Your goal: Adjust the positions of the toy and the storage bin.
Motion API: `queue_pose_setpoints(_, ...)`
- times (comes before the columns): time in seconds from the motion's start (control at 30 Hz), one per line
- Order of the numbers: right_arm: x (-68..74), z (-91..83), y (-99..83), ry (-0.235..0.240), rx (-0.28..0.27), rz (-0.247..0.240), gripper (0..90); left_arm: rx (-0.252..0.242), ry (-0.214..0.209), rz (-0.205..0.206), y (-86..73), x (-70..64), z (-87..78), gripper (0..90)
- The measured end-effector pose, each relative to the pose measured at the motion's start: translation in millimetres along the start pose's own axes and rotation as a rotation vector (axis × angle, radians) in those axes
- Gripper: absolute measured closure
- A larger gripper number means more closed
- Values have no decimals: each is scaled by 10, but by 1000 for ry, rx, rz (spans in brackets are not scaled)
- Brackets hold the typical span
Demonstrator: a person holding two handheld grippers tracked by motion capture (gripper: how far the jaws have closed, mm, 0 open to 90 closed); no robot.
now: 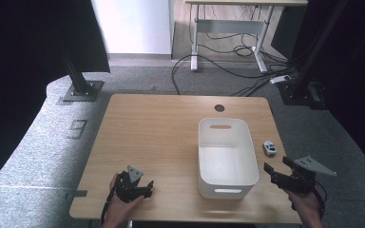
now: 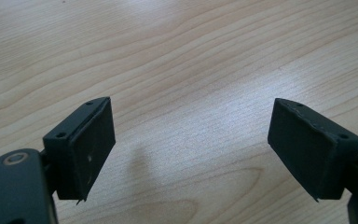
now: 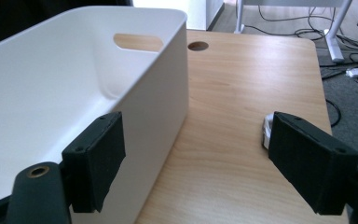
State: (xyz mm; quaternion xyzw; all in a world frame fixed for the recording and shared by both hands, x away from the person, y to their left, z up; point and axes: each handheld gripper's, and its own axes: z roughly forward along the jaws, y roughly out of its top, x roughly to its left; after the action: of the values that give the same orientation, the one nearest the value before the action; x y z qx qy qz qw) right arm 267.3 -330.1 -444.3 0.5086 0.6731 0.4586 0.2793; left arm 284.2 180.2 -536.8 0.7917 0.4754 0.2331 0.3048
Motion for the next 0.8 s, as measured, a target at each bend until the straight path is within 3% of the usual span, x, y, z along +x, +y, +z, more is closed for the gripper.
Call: queue_pose_setpoints(0.8,191,213,197,55,1,-43,195,3,0,1,-3,0,2,149)
